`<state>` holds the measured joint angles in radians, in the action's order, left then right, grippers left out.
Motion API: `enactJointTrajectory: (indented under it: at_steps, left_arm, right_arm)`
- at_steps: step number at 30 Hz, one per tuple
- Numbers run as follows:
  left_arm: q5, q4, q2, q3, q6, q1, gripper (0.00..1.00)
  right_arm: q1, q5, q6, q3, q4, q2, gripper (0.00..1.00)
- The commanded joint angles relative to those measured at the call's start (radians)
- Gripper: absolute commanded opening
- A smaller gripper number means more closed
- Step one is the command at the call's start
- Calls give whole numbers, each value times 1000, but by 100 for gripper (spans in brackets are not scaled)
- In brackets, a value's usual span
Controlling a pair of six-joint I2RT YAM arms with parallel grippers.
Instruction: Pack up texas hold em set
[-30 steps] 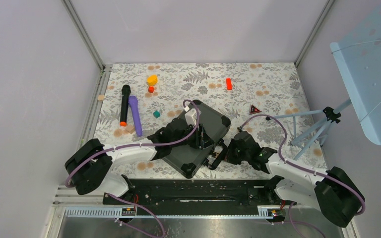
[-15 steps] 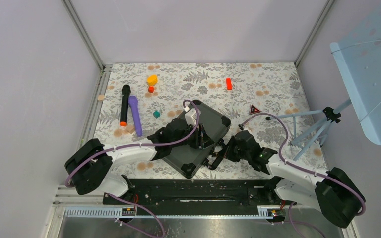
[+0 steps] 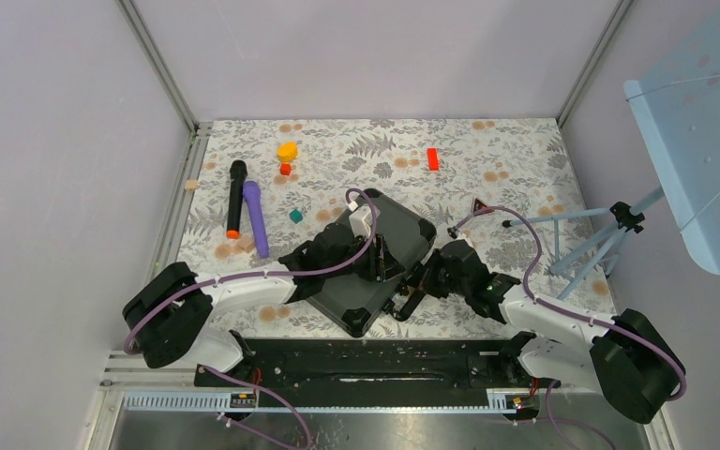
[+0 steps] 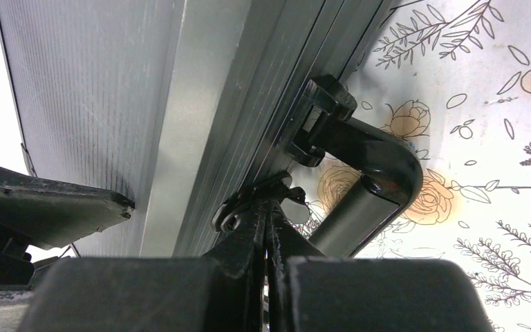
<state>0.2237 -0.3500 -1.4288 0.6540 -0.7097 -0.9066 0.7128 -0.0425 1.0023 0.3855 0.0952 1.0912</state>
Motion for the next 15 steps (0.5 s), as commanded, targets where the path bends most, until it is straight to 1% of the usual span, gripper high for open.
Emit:
enactJointTrajectory:
  at_steps: [1,7,15]
  left_arm:
    - [-6,371,-94,-82,15,-17,43]
    - [-7,371,-96,-85,15,-17,43]
    - [-4,360,-97,-89,13,-17,42]
  right_arm:
    - [7,-22,24,50,92,10,0]
    - [8,-25,29,38,91,3,0]
    - [7,70,10,13,-67,-81,0]
